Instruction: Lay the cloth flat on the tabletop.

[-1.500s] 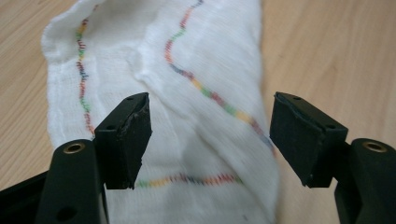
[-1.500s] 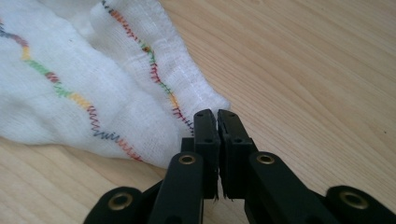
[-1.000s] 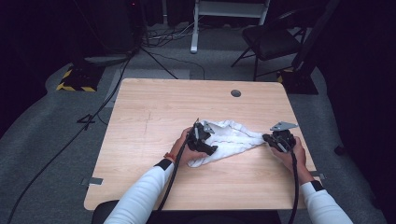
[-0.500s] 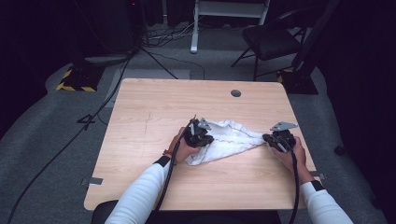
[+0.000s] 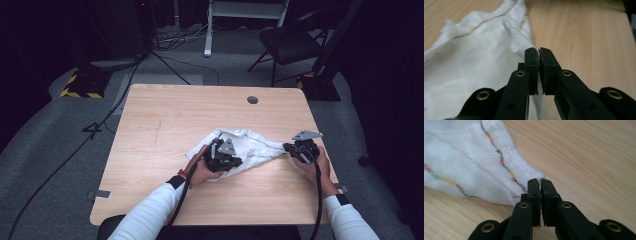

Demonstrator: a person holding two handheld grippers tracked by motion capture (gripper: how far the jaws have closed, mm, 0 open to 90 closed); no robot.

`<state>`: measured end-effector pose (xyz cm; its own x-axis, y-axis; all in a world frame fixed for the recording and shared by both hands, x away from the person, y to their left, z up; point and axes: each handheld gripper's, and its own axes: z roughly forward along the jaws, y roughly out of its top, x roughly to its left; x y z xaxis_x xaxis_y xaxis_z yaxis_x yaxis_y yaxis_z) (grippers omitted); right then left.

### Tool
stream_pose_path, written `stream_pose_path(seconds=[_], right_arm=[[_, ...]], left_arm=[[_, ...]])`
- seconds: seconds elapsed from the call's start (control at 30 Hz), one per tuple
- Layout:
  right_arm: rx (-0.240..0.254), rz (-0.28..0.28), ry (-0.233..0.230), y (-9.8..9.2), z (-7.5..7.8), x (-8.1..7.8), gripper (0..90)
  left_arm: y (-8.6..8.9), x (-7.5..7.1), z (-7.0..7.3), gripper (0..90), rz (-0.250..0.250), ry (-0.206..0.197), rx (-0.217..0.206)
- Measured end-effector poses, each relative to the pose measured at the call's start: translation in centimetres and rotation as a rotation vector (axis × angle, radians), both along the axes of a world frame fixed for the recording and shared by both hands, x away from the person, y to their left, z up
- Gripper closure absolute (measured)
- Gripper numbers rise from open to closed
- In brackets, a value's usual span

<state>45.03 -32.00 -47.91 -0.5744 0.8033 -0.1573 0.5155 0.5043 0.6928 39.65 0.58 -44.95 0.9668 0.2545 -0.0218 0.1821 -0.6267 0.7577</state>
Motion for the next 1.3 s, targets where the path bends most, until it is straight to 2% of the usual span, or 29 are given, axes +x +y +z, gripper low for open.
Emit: stream_pose_path(seconds=[0.17,0.27,0.33,0.37,0.43,0.53,0.63,0.73,0.8,0.87,0.93,1.07,1.13,1.17,1.27,1.3], right_arm=[[0.009,-0.011,0.003,-0.3,0.0,0.0,86.5],[0.017,-0.008,0.000,-0.4,0.0,-0.1,86.3],[0.016,-0.006,0.001,-0.4,0.0,-0.1,86.3],[0.017,-0.007,-0.002,-0.4,0.0,-0.1,86.3],[0.017,-0.011,-0.006,-0.4,0.1,-0.1,86.2],[0.013,-0.016,-0.012,-0.3,0.0,-0.1,84.8],[-0.005,-0.038,-0.024,-0.3,0.0,-0.1,78.9],[0.002,-0.052,-0.045,-0.4,0.2,-0.2,69.7],[0.017,-0.059,-0.063,-0.5,0.6,-0.4,64.8],[0.043,-0.043,-0.069,-0.3,0.9,-0.7,60.5],[0.058,-0.005,-0.083,0.2,1.4,-1.2,57.6],[0.097,0.070,-0.107,1.5,2.6,-2.5,56.1],[0.132,0.148,-0.082,2.4,3.0,-3.5,54.7],[0.129,0.183,-0.070,2.9,3.1,-4.1,53.9],[0.141,0.293,-0.028,4.4,2.8,-5.9,52.9],[0.138,0.336,-0.008,5.1,2.5,-6.7,52.4]], left_arm=[[-1.9,-2.2,-0.7,84.5,-0.110,0.012,0.043],[-2.5,-3.3,-1.3,84.0,-0.147,0.013,0.072],[-2.9,-4.1,-2.0,83.6,-0.162,-0.004,0.101],[-3.0,-4.3,-2.2,83.5,-0.179,0.004,0.107],[-3.2,-4.8,-2.7,78.6,-0.184,0.022,0.124],[-3.3,-5.5,-2.8,66.4,-0.179,0.000,0.144],[-2.6,-5.2,-2.0,55.0,-0.112,-0.024,0.127],[-0.7,-4.2,-0.8,43.7,-0.022,-0.055,0.099],[1.2,-3.3,0.0,41.6,0.037,-0.053,0.079],[3.1,-2.5,0.4,41.3,0.087,-0.075,0.094],[5.2,-1.4,0.4,41.4,0.143,-0.065,0.114],[8.0,0.6,-0.5,41.9,0.247,-0.048,0.147],[9.2,1.6,-1.0,42.9,0.294,-0.026,0.159],[9.5,1.9,-1.2,42.9,0.308,-0.019,0.158],[10.7,2.7,-2.0,46.0,0.331,0.008,0.181],[11.1,2.9,-2.2,47.5,0.329,0.030,0.179]])
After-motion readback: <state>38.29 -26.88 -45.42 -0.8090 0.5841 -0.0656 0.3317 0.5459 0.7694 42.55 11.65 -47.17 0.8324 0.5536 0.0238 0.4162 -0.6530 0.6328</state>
